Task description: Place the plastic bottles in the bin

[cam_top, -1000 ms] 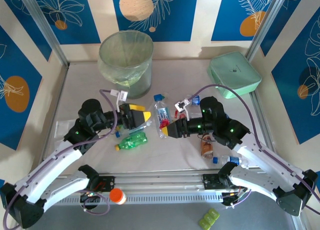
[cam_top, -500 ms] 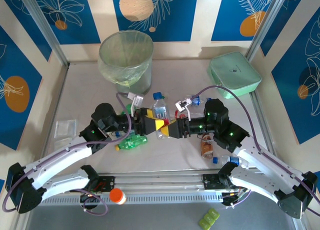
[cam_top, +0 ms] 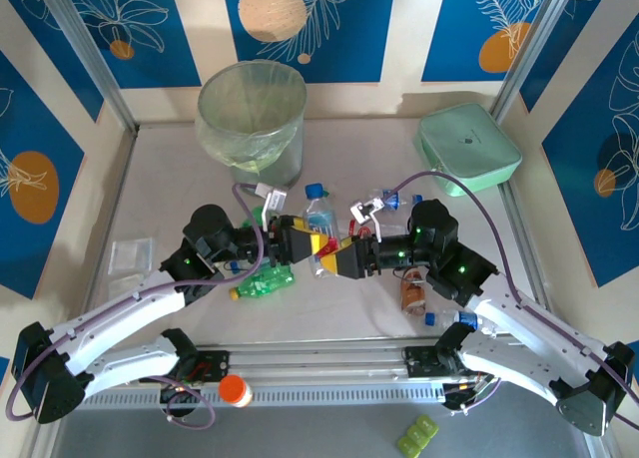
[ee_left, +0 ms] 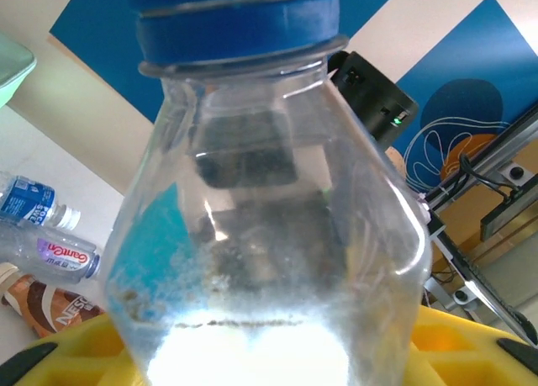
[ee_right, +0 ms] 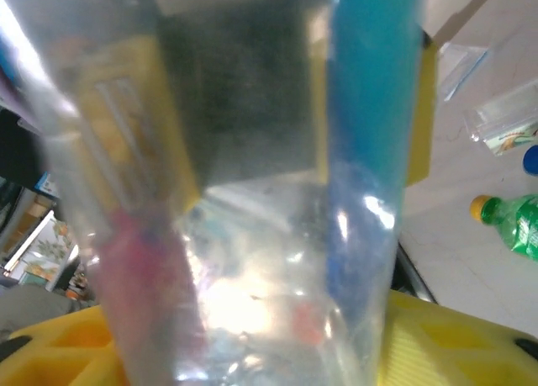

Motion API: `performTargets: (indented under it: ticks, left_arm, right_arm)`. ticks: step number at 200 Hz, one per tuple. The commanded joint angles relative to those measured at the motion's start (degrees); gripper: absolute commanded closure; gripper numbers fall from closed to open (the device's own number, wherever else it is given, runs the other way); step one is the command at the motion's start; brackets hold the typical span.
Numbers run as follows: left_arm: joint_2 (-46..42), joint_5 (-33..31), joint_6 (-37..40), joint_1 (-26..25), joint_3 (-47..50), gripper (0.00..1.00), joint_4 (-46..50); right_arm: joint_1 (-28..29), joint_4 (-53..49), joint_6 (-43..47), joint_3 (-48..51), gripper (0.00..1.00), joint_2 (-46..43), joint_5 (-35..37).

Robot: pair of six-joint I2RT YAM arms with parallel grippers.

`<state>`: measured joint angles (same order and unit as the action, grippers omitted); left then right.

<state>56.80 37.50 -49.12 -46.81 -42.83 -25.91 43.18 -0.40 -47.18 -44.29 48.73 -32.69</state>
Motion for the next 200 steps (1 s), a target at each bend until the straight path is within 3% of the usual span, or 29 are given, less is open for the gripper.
performTargets:
  ticks: [1, 9, 23, 59, 77, 99, 140, 156, 179, 200]
  left_arm:
    - [-0.7, 0.5, 0.7, -0.5, -0.5, 0.53, -3.6]
    - [-0.8, 0.3, 0.8, -0.5, -0.5, 0.53, -3.3]
    - [-1.1, -0.1, 0.8, -0.4, -0.3, 0.53, -2.9]
    - [-2.2, -1.5, 3.2, -0.1, -2.2, 0.51, 1.6]
    - [-2.7, -3.7, 6.9, 0.3, -5.4, 0.51, 8.8]
    - [-2.7, -10.7, 12.6, 1.4, -11.3, 0.51, 21.2]
    - [6.2, -24.7, 16.7, 6.9, -29.3, 0.57, 43.9]
    - [11.8, -29.9, 14.9, 9.8, -38.7, 0.59, 52.5]
    - [18.2, -31.5, 11.2, 14.8, -48.3, 0.58, 55.8]
    - [25.3, -37.2, 5.9, 20.0, -58.6, 0.58, 61.9]
  right_arm:
    - [0.3, -4.3, 1.2, 0.3, 0.17, -1.0, 2.0]
    - [0.3, -4.9, 1.6, 0.3, 0.09, -1.3, 2.3]
    - [0.1, -6.7, 2.7, -0.5, 0.04, -1.9, 2.7]
    - [-1.3, -13.1, 6.3, -3.8, 0.01, -5.3, 3.1]
    - [-2.8, -15.4, 7.2, -5.0, 0.01, -7.8, 3.6]
    - [-5.2, -20.1, 8.1, -6.9, 0.02, -10.4, 6.9]
    - [-8.4, -26.3, 8.9, -7.2, 0.02, -12.5, 13.0]
    - [-8.7, -26.9, 8.7, -6.2, 0.03, -13.4, 14.8]
    - [-8.9, -27.2, 8.6, -5.3, 0.03, -13.9, 15.2]
    - [-9.0, -28.2, 9.3, -5.1, 0.03, -13.9, 15.7]
